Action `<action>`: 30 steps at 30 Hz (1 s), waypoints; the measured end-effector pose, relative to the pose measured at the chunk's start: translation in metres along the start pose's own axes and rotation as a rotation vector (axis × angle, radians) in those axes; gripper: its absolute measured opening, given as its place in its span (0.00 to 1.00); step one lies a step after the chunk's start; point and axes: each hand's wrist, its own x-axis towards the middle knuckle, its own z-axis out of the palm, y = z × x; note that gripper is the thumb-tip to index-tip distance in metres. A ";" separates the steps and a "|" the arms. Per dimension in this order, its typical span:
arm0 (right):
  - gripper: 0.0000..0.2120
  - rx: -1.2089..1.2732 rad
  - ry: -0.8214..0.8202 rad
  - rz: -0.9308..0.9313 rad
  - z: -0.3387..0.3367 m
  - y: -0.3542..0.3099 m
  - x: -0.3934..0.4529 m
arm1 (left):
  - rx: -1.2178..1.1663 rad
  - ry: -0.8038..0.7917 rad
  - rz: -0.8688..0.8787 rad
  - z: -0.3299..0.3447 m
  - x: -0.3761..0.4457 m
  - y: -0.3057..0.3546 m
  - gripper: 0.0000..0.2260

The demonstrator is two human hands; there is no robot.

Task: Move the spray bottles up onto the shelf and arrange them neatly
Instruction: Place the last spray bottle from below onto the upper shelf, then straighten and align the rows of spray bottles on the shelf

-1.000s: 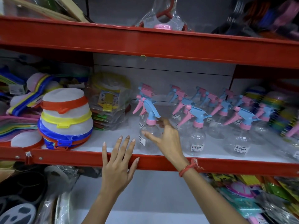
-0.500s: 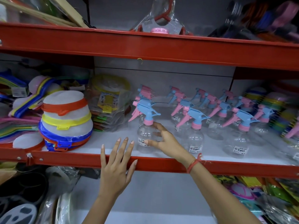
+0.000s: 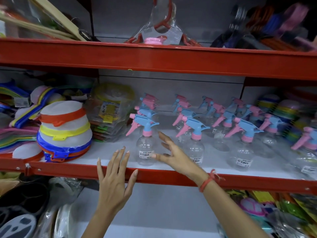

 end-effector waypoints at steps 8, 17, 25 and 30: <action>0.10 -0.018 0.293 -0.155 -0.069 0.011 -0.084 | -0.401 0.080 0.051 0.010 0.009 0.109 0.16; 0.03 -0.080 0.786 -0.105 -0.204 0.048 -0.168 | -0.715 -0.072 0.118 0.066 0.031 0.266 0.08; 0.10 0.023 1.226 0.114 -0.276 0.085 -0.195 | -0.970 -0.496 -0.138 0.110 0.054 0.369 0.13; 0.34 0.330 0.936 0.250 -0.306 0.089 -0.197 | -1.018 -0.807 -0.240 0.126 0.064 0.403 0.29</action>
